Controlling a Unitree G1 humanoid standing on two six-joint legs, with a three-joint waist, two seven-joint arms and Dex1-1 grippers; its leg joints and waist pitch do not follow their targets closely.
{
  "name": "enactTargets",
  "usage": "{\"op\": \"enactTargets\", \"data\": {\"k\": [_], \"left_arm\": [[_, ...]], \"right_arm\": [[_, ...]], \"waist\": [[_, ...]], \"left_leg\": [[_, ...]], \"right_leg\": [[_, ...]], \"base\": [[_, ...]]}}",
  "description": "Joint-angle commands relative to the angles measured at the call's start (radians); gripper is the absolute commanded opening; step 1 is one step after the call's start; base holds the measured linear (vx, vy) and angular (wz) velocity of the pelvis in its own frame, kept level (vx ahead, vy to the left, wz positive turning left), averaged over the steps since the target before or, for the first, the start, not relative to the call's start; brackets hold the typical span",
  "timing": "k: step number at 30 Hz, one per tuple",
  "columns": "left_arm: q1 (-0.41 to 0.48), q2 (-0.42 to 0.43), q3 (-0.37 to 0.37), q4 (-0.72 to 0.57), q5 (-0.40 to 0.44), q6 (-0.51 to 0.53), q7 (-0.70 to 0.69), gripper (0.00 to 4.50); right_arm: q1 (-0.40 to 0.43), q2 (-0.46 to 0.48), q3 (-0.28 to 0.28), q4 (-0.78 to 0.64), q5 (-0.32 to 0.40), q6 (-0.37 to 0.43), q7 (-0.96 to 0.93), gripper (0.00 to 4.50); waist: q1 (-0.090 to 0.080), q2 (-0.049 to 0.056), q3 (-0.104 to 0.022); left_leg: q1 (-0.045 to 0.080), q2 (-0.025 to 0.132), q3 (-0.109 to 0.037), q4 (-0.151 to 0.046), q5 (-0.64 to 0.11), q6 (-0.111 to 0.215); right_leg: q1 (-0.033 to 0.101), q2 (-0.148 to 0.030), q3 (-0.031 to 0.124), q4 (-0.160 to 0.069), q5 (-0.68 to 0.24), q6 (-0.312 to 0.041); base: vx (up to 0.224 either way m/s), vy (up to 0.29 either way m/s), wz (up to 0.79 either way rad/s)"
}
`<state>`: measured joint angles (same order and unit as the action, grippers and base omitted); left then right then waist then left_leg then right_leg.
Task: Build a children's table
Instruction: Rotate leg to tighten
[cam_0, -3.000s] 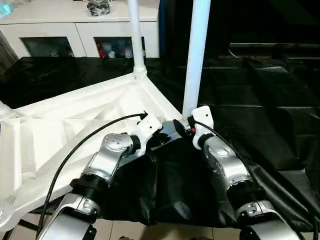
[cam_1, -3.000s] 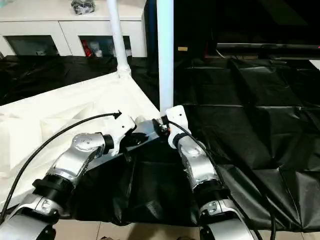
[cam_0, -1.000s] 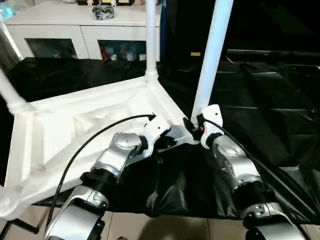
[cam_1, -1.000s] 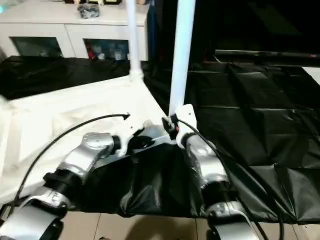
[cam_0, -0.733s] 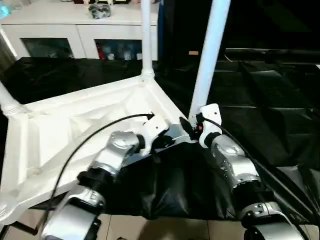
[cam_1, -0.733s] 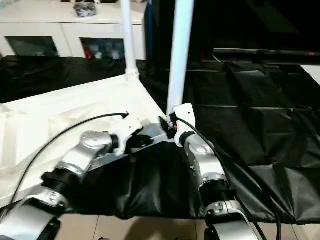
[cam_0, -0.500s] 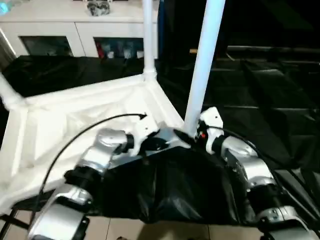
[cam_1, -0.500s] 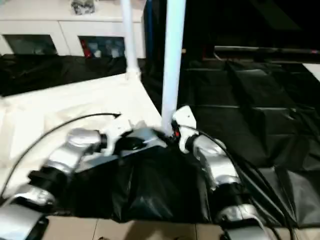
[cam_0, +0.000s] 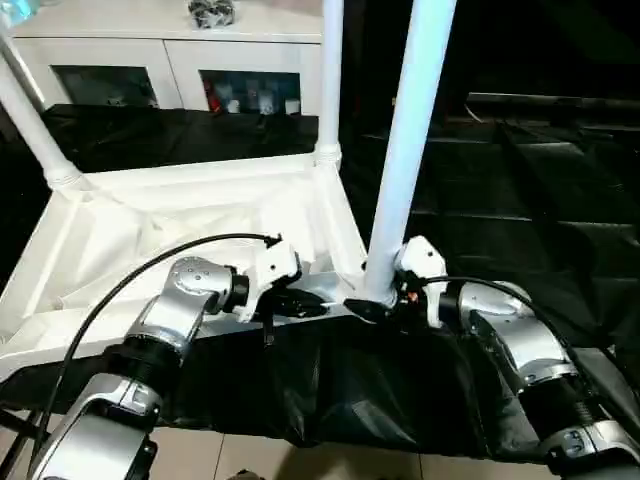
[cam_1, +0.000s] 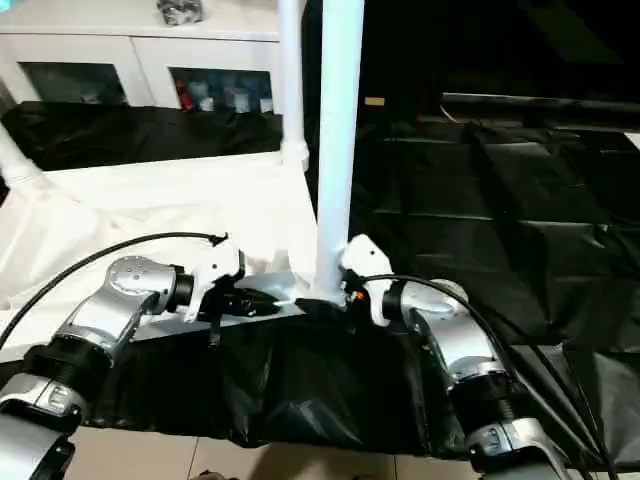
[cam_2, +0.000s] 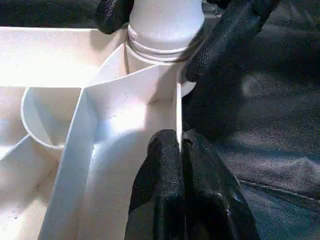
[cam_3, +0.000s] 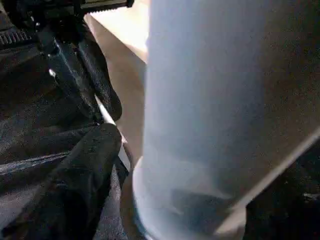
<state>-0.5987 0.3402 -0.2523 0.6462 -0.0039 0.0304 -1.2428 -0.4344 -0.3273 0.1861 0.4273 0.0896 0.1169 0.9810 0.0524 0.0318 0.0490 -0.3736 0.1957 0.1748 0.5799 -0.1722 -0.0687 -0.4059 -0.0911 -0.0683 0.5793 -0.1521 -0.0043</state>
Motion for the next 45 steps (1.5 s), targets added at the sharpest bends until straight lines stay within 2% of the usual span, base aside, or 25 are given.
{"op": "enactTargets", "data": {"k": [1,3,4,5,8,16,19,20,21,23,24,25,26,27,28,30,33,35,36,37,38,41,43,44,45], "left_arm": [[-0.018,0.002,0.012,-0.059,-0.030,-0.031,-0.011,0.00],[-0.017,0.003,0.012,-0.061,-0.031,-0.030,-0.013,0.00],[-0.015,0.004,0.011,-0.064,-0.033,-0.029,-0.014,0.00],[-0.015,0.004,0.010,-0.064,-0.034,-0.029,-0.014,0.00],[-0.014,0.003,0.012,-0.063,-0.034,-0.028,-0.010,0.00],[-0.002,0.008,0.020,-0.063,-0.033,-0.024,-0.005,0.00],[-0.024,-0.023,0.036,-0.017,0.005,0.006,0.127,0.00],[-0.028,-0.032,0.039,-0.011,0.010,0.013,0.150,0.00],[-0.028,-0.032,0.039,-0.011,0.010,0.013,0.150,0.00],[-0.063,-0.095,0.056,0.028,0.039,0.045,0.312,0.00],[-0.064,-0.099,0.057,0.029,0.040,0.047,0.320,0.00],[-0.081,-0.132,0.066,0.046,0.048,0.063,0.392,0.00],[-0.093,-0.158,0.071,0.057,0.053,0.076,0.443,0.00],[-0.109,-0.199,0.071,0.068,0.055,0.094,0.498,0.00],[-0.112,-0.207,0.070,0.070,0.055,0.096,0.506,0.00],[-0.132,-0.261,0.057,0.087,0.066,0.106,0.565,0.00],[-0.137,-0.284,0.046,0.090,0.078,0.100,0.584,0.00],[-0.137,-0.285,0.040,0.086,0.082,0.086,0.570,0.00],[-0.136,-0.283,0.038,0.083,0.083,0.081,0.565,0.00],[-0.124,-0.267,0.034,0.067,0.074,0.062,0.525,0.00],[-0.123,-0.265,0.034,0.065,0.073,0.060,0.521,0.00],[-0.106,-0.242,0.031,0.042,0.062,0.050,0.480,0.00],[-0.091,-0.216,0.033,0.024,0.049,0.036,0.433,0.00],[-0.091,-0.216,0.033,0.024,0.049,0.036,0.433,0.00],[-0.073,-0.189,0.034,0.003,0.032,0.021,0.374,0.00]], "right_arm": [[0.004,-0.007,0.028,-0.006,0.000,0.012,0.029,3.43],[0.003,-0.007,0.028,-0.004,-0.002,0.011,0.030,3.13],[0.000,-0.009,0.029,0.001,-0.005,0.011,0.035,3.05],[0.000,-0.009,0.029,0.002,-0.006,0.011,0.035,3.00],[-0.006,-0.011,0.034,0.019,-0.014,0.000,0.038,2.74],[-0.008,-0.005,0.039,0.028,-0.019,0.001,0.035,2.63],[-0.002,0.032,0.015,0.052,-0.034,0.008,-0.067,2.63],[-0.003,0.041,0.010,0.061,-0.039,0.010,-0.095,2.63],[-0.003,0.041,0.010,0.061,-0.039,0.010,-0.095,2.62],[-0.021,0.111,-0.025,0.127,-0.066,0.017,-0.281,2.62],[-0.022,0.115,-0.027,0.131,-0.067,0.018,-0.290,2.62],[-0.034,0.150,-0.041,0.161,-0.075,0.024,-0.369,2.62],[-0.043,0.176,-0.050,0.182,-0.080,0.029,-0.426,2.62],[-0.068,0.224,-0.063,0.221,-0.090,0.035,-0.523,2.62],[-0.074,0.234,-0.065,0.229,-0.091,0.036,-0.543,2.62],[-0.127,0.307,-0.078,0.286,-0.110,0.044,-0.684,2.62],[-0.160,0.352,-0.084,0.310,-0.107,0.039,-0.728,2.62],[-0.176,0.361,-0.071,0.322,-0.122,-0.011,-0.705,2.62],[-0.177,0.361,-0.073,0.323,-0.119,-0.020,-0.694,2.96],[-0.175,0.352,-0.100,0.317,-0.089,-0.007,-0.670,3.17],[-0.175,0.351,-0.102,0.316,-0.087,-0.006,-0.667,3.34],[-0.170,0.329,-0.116,0.303,-0.069,-0.003,-0.633,3.41],[-0.148,0.286,-0.102,0.260,-0.067,-0.005,-0.578,3.76],[-0.148,0.286,-0.102,0.260,-0.067,-0.005,-0.578,3.80],[-0.120,0.239,-0.086,0.212,-0.058,0.003,-0.500,3.80]], "waist": [[-0.001,-0.011,-0.069],[0.001,-0.011,-0.071],[0.001,-0.015,-0.070],[0.002,-0.013,-0.071],[0.004,-0.015,-0.070],[0.003,-0.016,-0.069],[-0.001,-0.019,-0.068],[-0.001,-0.023,-0.067],[0.000,-0.022,-0.068],[-0.005,-0.032,-0.064],[-0.005,-0.028,-0.063],[-0.008,-0.025,-0.064],[-0.009,-0.025,-0.064],[-0.009,-0.019,-0.064],[-0.015,-0.026,-0.064],[-0.020,-0.019,-0.065],[-0.022,-0.022,-0.069],[-0.020,-0.021,-0.072],[-0.019,-0.022,-0.073],[-0.018,-0.022,-0.072],[-0.018,-0.020,-0.072],[-0.021,-0.021,-0.071],[-0.022,-0.021,-0.071],[-0.023,-0.024,-0.070],[-0.022,-0.025,-0.070]], "left_leg": [[0.012,0.029,0.001,-0.063,-0.222,0.064],[0.011,0.029,0.002,-0.062,-0.208,0.068],[0.010,0.029,0.002,-0.062,-0.201,0.072],[0.011,0.029,0.001,-0.061,-0.196,0.073],[0.011,0.029,0.003,-0.060,-0.195,0.077],[0.012,0.029,0.002,-0.061,-0.200,0.073],[0.011,0.029,0.002,-0.062,-0.204,0.065],[0.012,0.028,0.002,-0.062,-0.209,0.062],[0.013,0.027,0.002,-0.061,-0.212,0.059],[0.013,0.026,0.003,-0.064,-0.224,0.050],[0.015,0.026,0.002,-0.065,-0.230,0.040],[0.017,0.025,-0.001,-0.067,-0.245,0.025],[0.019,0.026,-0.002,-0.067,-0.258,0.017],[0.020,0.026,-0.002,-0.067,-0.259,0.011],[0.016,0.023,-0.003,-0.068,-0.262,0.010],[0.014,0.019,-0.003,-0.068,-0.248,0.008],[0.012,0.019,-0.002,-0.064,-0.237,0.030],[0.010,0.018,0.000,-0.061,-0.212,0.051],[0.009,0.018,0.000,-0.060,-0.199,0.059],[0.009,0.018,0.001,-0.060,-0.196,0.062],[0.009,0.018,0.000,-0.060,-0.194,0.066],[0.008,0.020,-0.001,-0.061,-0.204,0.074],[0.009,0.021,0.000,-0.061,-0.211,0.071],[0.009,0.021,0.000,-0.062,-0.212,0.072],[0.009,0.022,0.000,-0.061,-0.211,0.074]], "right_leg": [[0.053,-0.045,0.036,-0.056,-0.241,-0.235],[0.054,-0.045,0.036,-0.053,-0.221,-0.239],[0.054,-0.045,0.036,-0.052,-0.215,-0.241],[0.054,-0.045,0.035,-0.051,-0.211,-0.242],[0.053,-0.046,0.036,-0.052,-0.220,-0.242],[0.052,-0.045,0.036,-0.053,-0.242,-0.231],[0.050,-0.046,0.037,-0.054,-0.257,-0.227],[0.049,-0.046,0.036,-0.057,-0.272,-0.223],[0.050,-0.047,0.036,-0.057,-0.283,-0.220],[0.045,-0.045,0.037,-0.065,-0.334,-0.199],[0.044,-0.047,0.037,-0.064,-0.351,-0.196],[0.044,-0.048,0.035,-0.068,-0.383,-0.187],[0.043,-0.046,0.035,-0.071,-0.382,-0.182],[0.041,-0.046,0.037,-0.069,-0.371,-0.184],[0.043,-0.044,0.036,-0.070,-0.361,-0.184],[0.044,-0.045,0.037,-0.067,-0.341,-0.189],[0.049,-0.045,0.036,-0.067,-0.299,-0.193],[0.051,-0.045,0.036,-0.063,-0.255,-0.203],[0.053,-0.045,0.036,-0.061,-0.237,-0.208],[0.053,-0.045,0.035,-0.061,-0.232,-0.211],[0.054,-0.044,0.035,-0.060,-0.229,-0.214],[0.056,-0.045,0.034,-0.059,-0.233,-0.219],[0.055,-0.045,0.034,-0.061,-0.246,-0.218],[0.055,-0.045,0.034,-0.061,-0.250,-0.218],[0.056,-0.045,0.034,-0.060,-0.250,-0.219]], "base": [[0.000,0.000,0.00],[0.000,0.000,0.00],[0.000,0.000,0.00],[0.000,0.000,0.00],[0.000,0.000,0.00],[0.000,0.000,0.00],[0.000,0.000,0.00],[0.000,0.000,0.00],[0.000,0.000,0.00],[0.000,0.000,0.00],[0.000,0.000,0.00],[0.000,0.000,0.00],[0.000,0.000,0.00],[0.000,0.000,0.00],[0.000,0.000,0.00],[0.000,0.000,0.00],[0.000,0.000,0.00],[0.000,0.000,0.00],[0.000,0.000,0.00],[0.000,0.000,0.00],[0.000,0.000,0.00],[0.000,0.000,0.00],[0.000,0.000,0.00],[0.000,0.000,0.00],[0.000,0.000,0.00]]}}
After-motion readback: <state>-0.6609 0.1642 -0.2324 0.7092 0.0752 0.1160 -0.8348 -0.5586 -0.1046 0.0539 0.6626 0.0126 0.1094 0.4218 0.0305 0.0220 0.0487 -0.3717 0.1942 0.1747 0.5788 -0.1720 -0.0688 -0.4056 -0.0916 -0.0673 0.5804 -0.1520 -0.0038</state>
